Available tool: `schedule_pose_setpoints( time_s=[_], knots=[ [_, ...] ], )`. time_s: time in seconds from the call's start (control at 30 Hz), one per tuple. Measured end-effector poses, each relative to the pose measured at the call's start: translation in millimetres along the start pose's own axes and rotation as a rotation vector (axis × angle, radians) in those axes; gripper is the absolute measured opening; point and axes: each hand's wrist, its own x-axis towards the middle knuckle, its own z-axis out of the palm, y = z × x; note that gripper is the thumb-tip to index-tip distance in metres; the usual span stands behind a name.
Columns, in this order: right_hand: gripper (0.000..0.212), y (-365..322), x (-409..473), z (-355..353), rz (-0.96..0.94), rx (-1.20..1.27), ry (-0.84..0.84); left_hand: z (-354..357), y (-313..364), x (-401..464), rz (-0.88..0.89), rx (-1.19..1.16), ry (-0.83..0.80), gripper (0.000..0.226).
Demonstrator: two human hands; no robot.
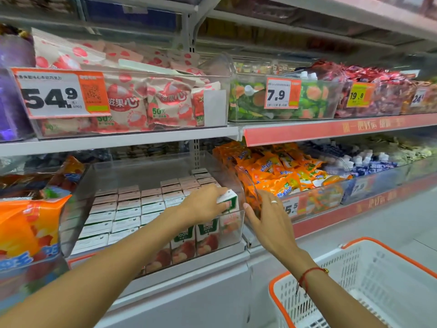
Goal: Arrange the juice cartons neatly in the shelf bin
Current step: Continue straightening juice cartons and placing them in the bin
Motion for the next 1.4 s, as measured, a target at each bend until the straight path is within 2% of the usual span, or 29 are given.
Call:
schedule_pose_setpoints(
  time_s=[0.13, 0.33, 0.4, 0.57, 0.77, 0.87, 1.03, 1.23, 1.4],
  knots=[
    [0.046, 1.0, 0.1, 0.4, -0.006, -0.001, 0.005, 6.9, -3.6, 4.8, -0.035, -0.007, 0.006, 0.032],
    [0.043, 0.0, -0.1, 1.9, -0.010, 0.015, 0.028, 12.0, -4.4, 0.7, -0.065, 0.063, 0.229, 0.037],
    [0.044, 0.0, 0.1, 2.3, -0.003, 0.021, 0.033, 12.7, -3.6, 1.2, -0.061, 0.080, 0.257, 0.036],
    [0.044, 0.4, 0.6, 3.8, -0.007, 0.021, 0.034, -4.7, -8.3, 1.2, -0.019, 0.064, 0.161, 0.038],
    [0.044, 0.6, 0.5, 3.3, -0.007, 0.031, 0.039, 7.8, 8.3, 7.3, 0.031, 0.223, 0.184, 0.035],
    [0.045, 2.6, 0.0, 3.5, -0.018, 0.031, 0.028, 11.8, 2.1, 7.8, -0.010, 0.199, 0.109, 0.032],
    [0.044, 3.1, 0.3, 2.6, -0.039, 0.035, 0.029, 15.7, -13.4, 0.5, 0.032, 0.110, 0.016, 0.030],
    [0.041, -0.6, -2.4, -4.2, -0.068, 0.031, 0.054, 27.9, -26.3, -17.0, 0.103, 0.005, 0.034, 0.038],
    [0.035, -19.5, 6.8, -17.8, -0.239, 0.033, 0.162, 24.5, -27.1, -25.4, 0.105, -0.004, -0.004, 0.038]
  ],
)
